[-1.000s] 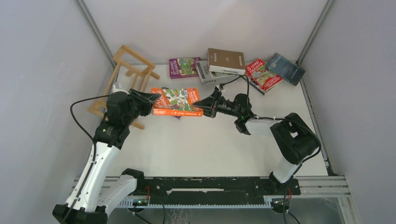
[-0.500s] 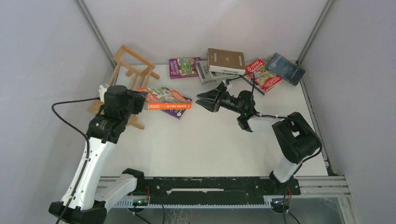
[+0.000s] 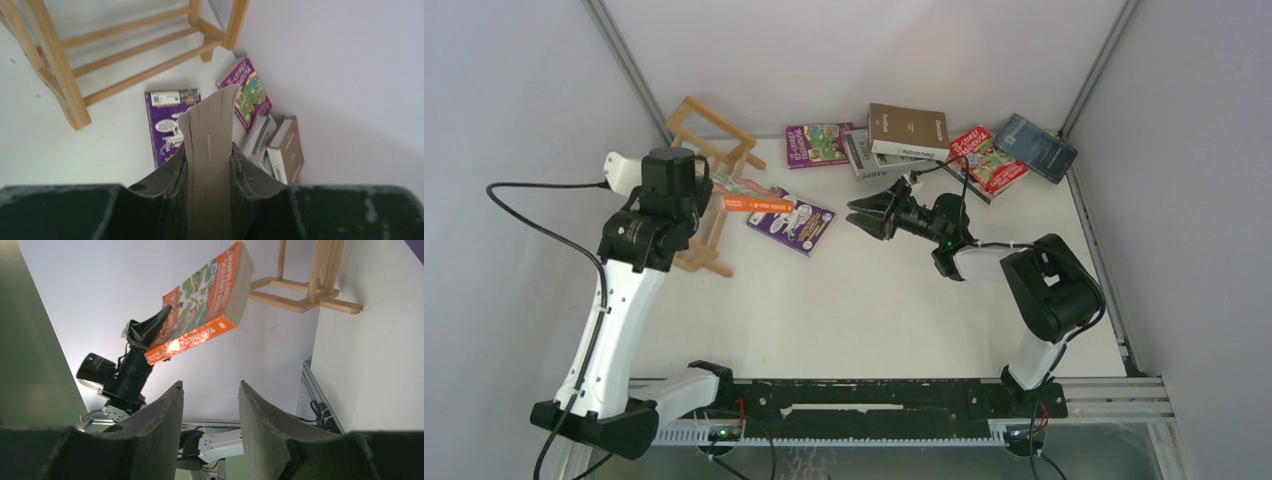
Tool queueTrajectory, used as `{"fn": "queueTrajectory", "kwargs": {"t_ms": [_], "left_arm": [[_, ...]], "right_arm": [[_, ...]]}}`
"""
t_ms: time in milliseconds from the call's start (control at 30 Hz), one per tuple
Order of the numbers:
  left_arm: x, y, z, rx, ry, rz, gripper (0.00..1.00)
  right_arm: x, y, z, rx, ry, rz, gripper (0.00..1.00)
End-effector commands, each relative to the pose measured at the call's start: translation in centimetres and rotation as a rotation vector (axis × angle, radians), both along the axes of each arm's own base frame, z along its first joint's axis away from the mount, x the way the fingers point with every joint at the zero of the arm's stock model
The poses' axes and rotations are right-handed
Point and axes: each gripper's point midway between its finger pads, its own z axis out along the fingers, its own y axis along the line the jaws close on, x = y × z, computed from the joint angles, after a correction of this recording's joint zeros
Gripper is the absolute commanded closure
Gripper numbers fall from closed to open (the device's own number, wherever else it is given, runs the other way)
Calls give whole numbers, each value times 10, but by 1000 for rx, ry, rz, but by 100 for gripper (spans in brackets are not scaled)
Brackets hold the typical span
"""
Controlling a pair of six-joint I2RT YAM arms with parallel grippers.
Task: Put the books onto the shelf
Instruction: Place the book on the shelf.
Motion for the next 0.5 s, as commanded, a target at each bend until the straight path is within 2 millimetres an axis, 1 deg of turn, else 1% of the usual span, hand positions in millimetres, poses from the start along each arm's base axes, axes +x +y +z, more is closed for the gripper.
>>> {"fn": "queueTrajectory", "kwargs": {"t_ms": [0,33,133,367,467], "left_arm": [[8,25,53,101,-79,108,100],[10,27,55,116,-68,116,100],[17,35,53,154,-18,150,100],[34,62,30,155,106,200,100],[39,75,26,172,150,219,100]], "right_arm": [[-1,-2,12,22,-96,-15,49],[0,-3,11,21,-95,-18,49],[1,-3,9,19,-98,-23,49],[3,-7,2,0,-94,-41,49],[3,-6,-1,-12,-96,-41,49]]}}
